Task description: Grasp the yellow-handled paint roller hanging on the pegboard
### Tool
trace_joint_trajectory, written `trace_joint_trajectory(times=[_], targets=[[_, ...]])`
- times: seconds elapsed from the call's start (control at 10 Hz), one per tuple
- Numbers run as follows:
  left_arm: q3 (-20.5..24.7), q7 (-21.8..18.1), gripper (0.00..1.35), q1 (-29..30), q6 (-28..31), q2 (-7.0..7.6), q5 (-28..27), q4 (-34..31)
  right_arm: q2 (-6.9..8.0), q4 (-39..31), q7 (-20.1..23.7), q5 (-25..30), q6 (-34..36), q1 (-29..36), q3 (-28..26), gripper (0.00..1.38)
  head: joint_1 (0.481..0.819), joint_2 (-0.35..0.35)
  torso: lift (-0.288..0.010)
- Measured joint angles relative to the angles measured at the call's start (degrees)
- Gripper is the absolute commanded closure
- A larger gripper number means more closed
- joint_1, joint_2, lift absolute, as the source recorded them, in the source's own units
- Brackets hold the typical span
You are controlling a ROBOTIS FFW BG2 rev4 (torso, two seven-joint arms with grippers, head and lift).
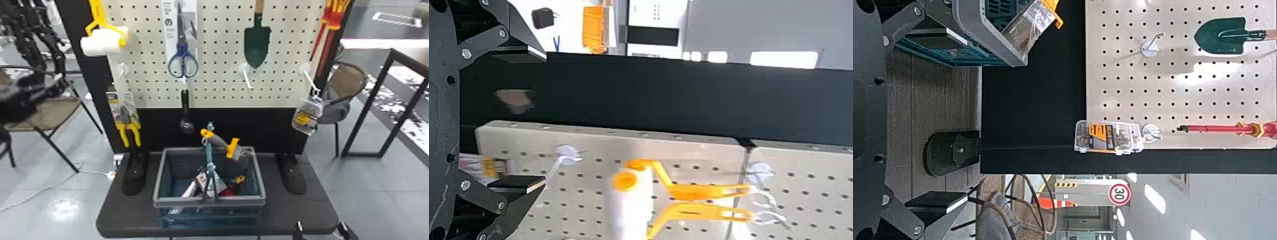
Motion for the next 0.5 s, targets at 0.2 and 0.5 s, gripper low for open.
trace_joint_trajectory(times=[0.2,0.5], targets=[[-3.1,0.4,0.45,-5.0,1.7,5.82,4.7,1.9,-0.04,0.0,0.0,0.0,0.1,-0.1,0.0,0.21,0.549,0.000,-0.100],[-12.4,1.1,0.45,-12.6,1.5,11.37,13.4,8.1,0.00,0.2,0.0,0.1,0.2,-0.4,0.3,0.21,0.549,0.000,-0.100]])
